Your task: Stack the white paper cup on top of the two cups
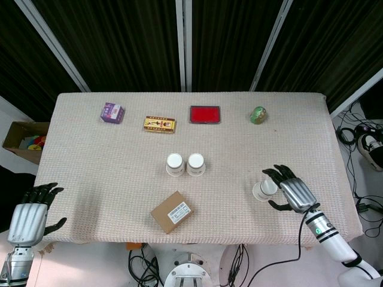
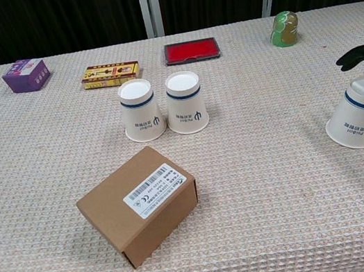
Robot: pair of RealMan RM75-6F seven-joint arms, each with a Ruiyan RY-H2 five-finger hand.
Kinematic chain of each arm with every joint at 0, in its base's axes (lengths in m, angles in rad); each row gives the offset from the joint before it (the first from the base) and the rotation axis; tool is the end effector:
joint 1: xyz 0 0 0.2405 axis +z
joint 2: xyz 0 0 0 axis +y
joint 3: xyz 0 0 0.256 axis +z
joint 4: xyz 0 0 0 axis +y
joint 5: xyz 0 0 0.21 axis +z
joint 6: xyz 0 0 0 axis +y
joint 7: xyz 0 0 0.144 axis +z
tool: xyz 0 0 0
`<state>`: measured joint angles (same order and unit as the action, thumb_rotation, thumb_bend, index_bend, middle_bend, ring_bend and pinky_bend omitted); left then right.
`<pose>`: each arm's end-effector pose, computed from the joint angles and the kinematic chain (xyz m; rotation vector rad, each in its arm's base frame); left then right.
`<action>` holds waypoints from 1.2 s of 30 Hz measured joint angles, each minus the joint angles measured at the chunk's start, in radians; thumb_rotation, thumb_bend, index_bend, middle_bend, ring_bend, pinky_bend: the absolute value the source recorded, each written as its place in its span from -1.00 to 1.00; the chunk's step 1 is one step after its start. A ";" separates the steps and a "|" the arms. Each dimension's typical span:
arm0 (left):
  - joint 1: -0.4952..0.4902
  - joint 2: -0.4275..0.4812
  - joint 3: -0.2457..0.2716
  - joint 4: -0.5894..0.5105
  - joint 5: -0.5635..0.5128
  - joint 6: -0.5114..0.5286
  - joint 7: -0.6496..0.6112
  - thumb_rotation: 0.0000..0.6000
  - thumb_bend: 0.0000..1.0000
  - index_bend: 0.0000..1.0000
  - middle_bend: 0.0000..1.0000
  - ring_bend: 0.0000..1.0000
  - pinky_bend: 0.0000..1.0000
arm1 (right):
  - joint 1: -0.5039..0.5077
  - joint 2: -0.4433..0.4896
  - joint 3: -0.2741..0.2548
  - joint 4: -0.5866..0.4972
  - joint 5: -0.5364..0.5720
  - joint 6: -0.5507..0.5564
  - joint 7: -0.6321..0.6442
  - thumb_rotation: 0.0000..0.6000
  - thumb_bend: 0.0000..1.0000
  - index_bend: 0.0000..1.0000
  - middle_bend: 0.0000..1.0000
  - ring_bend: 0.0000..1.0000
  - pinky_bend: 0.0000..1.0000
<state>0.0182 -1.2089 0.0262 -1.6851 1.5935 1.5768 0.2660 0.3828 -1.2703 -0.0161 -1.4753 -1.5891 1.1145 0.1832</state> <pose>-0.2913 0.1332 0.1241 -1.4285 -0.8386 -0.8130 -0.2766 -0.2460 0.0611 1.8272 -1.1301 0.9383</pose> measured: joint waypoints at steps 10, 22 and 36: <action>0.005 0.004 0.007 0.000 0.001 0.000 -0.007 1.00 -0.90 -0.47 -0.59 -0.61 -0.58 | 0.020 -0.012 0.002 0.004 0.011 -0.020 -0.012 1.00 -0.48 -0.62 -0.61 -1.00 -0.84; 0.017 0.009 0.010 0.009 0.002 0.013 -0.030 1.00 -0.90 -0.47 -0.59 -0.61 -0.58 | 0.040 -0.020 0.018 -0.029 -0.026 0.024 -0.056 1.00 -0.36 0.00 -0.13 -0.59 -0.63; 0.020 0.012 0.006 0.015 -0.005 0.011 -0.047 1.00 -0.90 -0.47 -0.59 -0.61 -0.58 | 0.331 0.030 0.257 -0.250 0.135 -0.200 -0.162 1.00 -0.36 0.00 -0.16 -0.59 -0.60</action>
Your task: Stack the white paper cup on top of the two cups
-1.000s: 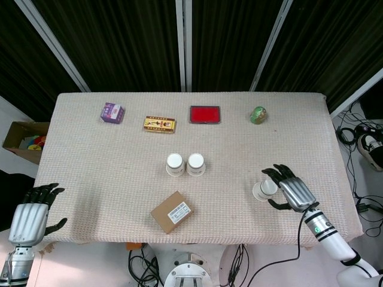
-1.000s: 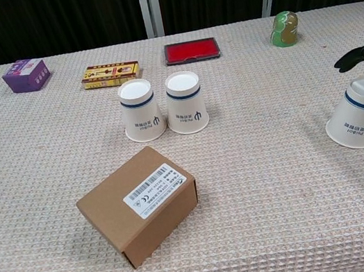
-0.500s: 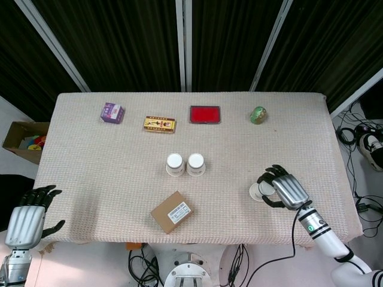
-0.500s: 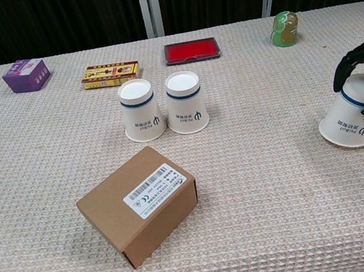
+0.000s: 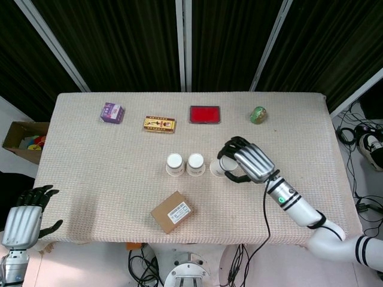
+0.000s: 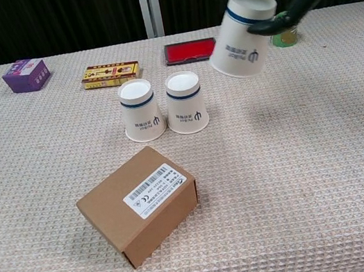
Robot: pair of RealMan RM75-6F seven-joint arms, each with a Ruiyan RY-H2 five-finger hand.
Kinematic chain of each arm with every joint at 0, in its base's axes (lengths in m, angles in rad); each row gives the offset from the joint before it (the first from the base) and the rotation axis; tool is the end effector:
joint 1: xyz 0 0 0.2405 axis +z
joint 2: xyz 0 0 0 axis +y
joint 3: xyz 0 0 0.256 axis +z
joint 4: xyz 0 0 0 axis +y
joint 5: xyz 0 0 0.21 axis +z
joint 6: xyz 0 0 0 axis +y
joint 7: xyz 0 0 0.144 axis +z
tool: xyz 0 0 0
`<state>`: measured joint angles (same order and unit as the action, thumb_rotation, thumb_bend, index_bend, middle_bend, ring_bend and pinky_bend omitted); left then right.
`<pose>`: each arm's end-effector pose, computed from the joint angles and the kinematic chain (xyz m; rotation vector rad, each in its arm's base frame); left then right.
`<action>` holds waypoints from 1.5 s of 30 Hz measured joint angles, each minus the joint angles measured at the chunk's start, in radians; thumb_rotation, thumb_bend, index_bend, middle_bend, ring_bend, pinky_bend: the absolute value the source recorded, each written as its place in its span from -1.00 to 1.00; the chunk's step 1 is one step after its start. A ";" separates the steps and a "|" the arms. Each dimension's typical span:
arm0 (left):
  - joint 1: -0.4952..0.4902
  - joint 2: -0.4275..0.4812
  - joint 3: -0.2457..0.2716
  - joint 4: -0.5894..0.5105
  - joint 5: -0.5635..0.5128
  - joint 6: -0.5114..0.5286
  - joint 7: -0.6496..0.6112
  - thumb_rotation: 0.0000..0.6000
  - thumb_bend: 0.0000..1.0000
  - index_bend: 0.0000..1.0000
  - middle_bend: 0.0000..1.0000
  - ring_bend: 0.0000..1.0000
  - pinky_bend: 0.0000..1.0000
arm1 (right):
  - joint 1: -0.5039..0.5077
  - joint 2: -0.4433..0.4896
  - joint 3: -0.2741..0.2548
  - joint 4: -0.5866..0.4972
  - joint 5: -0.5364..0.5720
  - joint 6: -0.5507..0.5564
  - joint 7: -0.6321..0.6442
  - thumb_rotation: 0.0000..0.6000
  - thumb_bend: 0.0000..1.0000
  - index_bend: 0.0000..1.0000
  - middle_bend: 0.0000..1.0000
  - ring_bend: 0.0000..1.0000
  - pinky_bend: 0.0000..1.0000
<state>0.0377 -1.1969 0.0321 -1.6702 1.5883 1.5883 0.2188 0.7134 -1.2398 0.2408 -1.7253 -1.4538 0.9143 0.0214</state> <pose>-0.2987 0.1261 0.1294 -1.4037 -0.8662 -0.8123 -0.1055 -0.3303 0.0664 2.0144 -0.9189 1.2322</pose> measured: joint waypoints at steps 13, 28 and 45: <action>0.007 0.001 -0.001 0.025 -0.025 -0.009 -0.036 1.00 -0.90 -0.47 -0.59 -0.61 -0.58 | 0.298 -0.149 0.104 0.049 0.460 -0.170 -0.344 1.00 -0.36 0.01 -0.20 -0.59 -0.60; 0.005 -0.011 -0.001 0.056 -0.030 -0.020 -0.067 1.00 -0.90 -0.47 -0.59 -0.61 -0.58 | 0.447 -0.251 0.050 0.107 0.686 -0.122 -0.499 1.00 -0.37 -0.06 -0.28 -0.62 -0.62; 0.000 -0.014 -0.003 0.057 -0.035 -0.032 -0.065 1.00 -0.90 -0.48 -0.59 -0.61 -0.58 | 0.470 -0.226 0.012 0.086 0.724 -0.113 -0.491 1.00 -0.41 -0.64 -0.56 -0.74 -0.77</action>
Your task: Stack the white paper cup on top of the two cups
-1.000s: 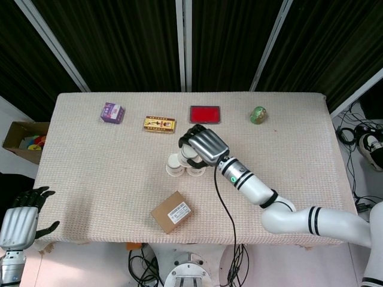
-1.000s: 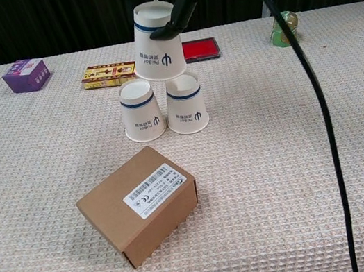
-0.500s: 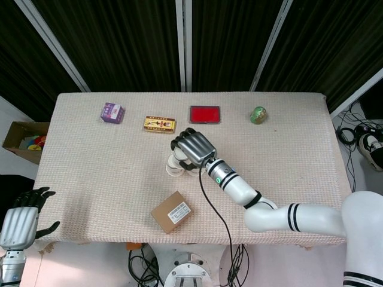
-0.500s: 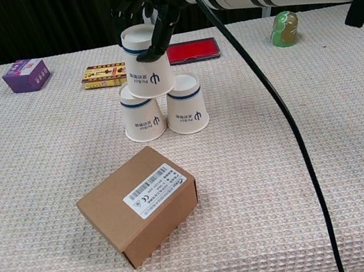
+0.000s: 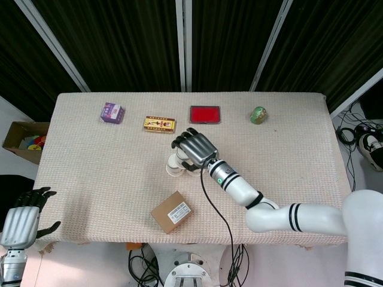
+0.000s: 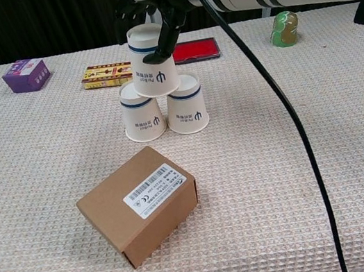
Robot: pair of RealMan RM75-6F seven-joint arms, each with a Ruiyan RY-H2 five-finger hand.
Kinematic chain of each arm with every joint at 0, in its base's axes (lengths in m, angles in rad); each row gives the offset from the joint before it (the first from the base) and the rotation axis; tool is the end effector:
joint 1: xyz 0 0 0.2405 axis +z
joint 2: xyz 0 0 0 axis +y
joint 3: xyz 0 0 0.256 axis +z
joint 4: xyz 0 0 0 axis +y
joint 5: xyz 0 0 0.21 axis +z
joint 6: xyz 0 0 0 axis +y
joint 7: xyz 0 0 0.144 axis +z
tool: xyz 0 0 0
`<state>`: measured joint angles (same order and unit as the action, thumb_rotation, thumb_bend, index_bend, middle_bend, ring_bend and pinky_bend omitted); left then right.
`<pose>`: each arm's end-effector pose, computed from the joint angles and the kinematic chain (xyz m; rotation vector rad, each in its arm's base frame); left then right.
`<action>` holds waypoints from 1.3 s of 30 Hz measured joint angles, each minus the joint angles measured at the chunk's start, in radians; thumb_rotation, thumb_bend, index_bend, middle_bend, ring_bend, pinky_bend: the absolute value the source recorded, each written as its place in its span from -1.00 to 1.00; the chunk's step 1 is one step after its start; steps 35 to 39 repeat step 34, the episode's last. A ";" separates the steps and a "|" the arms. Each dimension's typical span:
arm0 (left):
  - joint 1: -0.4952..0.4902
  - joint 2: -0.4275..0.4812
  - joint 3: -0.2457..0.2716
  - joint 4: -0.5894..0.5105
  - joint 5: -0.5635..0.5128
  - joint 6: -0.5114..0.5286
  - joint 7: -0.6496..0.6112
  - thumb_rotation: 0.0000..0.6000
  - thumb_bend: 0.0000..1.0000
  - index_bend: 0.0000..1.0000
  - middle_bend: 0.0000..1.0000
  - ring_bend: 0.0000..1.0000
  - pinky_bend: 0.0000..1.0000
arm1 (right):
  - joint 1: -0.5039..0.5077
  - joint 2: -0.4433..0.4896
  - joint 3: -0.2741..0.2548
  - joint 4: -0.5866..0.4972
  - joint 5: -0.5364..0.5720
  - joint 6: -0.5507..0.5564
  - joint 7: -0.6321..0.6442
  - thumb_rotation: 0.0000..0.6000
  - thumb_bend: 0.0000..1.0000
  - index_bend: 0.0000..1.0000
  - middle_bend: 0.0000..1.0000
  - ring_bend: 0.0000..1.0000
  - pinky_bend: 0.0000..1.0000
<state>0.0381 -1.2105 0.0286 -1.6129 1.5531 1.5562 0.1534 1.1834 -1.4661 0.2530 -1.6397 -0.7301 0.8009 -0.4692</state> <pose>-0.3148 0.1259 0.1263 -1.3886 -0.9178 -0.7909 0.0064 -0.3696 -0.0129 2.1325 -0.9126 0.9915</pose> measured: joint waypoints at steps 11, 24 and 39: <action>-0.011 0.002 -0.006 -0.003 0.000 -0.010 0.007 1.00 -0.90 -0.48 -0.59 -0.61 -0.58 | -0.044 0.077 -0.017 -0.096 -0.058 0.050 0.031 1.00 -0.42 -1.00 -0.90 -0.99 -0.95; -0.011 -0.022 -0.039 0.048 -0.032 0.013 -0.002 1.00 -0.90 -0.48 -0.59 -0.61 -0.58 | -0.493 0.279 -0.261 -0.231 -0.547 0.508 0.187 1.00 -0.42 -1.00 -0.87 -1.00 -0.98; -0.004 -0.045 -0.048 0.071 -0.043 0.030 0.015 1.00 -0.90 -0.49 -0.59 -0.61 -0.59 | -0.850 0.246 -0.410 0.000 -0.755 0.822 0.454 1.00 -0.42 -1.00 -0.86 -1.00 -0.98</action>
